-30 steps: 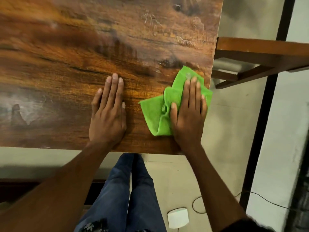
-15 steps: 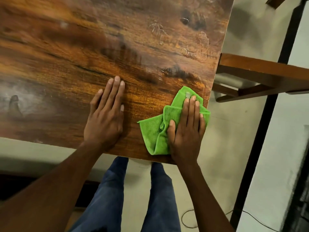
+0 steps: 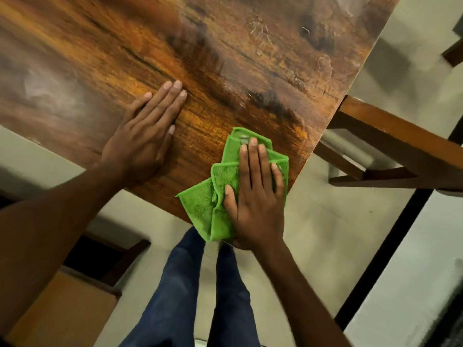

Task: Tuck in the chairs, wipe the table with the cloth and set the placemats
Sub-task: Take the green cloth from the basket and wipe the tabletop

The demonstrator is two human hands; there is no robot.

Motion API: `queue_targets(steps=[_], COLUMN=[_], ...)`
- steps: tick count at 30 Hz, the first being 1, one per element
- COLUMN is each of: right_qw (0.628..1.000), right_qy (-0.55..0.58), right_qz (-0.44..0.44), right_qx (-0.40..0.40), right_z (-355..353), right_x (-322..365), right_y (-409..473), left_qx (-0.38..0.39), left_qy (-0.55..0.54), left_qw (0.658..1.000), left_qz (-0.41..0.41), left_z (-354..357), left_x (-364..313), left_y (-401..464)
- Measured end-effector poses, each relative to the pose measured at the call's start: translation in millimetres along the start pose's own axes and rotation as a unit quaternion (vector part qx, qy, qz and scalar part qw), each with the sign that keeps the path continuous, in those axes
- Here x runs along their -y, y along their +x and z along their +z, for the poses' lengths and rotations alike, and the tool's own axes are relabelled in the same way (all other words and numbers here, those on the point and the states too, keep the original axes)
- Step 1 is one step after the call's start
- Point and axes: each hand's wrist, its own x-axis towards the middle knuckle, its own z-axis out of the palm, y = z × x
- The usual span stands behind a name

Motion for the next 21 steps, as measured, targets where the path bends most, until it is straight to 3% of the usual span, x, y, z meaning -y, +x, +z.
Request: queue_targets(steps=[3,13,19,21], right_qw=[0.996,0.987,0.936,0.926], right_qy=[-0.02,-0.047,-0.072,-0.068], right_qz=[-0.086,-0.154,-0.34,-0.365], right_qx=[0.016,0.025,0.056,0.066], right_z=[-6.6,-14.7,-25.8,-24.2], right_x=[-15.2,-23.5,-22.7,-22.2], right_y=[22.1,26.6,82.2,90.9], left_qx=[0.0,-0.002,-0.007,-0.005], left_qy=[-0.002,-0.015,-0.021,-0.02], left_qw=[1.0,1.0,1.0,1.0], left_qz=[0.002,-0.006,-0.019,-0.02], left_z=[0.6,-2.3,-2.5,-3.2], left_x=[-0.1,2.5,4.6,4.3], left_y=[0.3,-3.9,-5.0,-5.7])
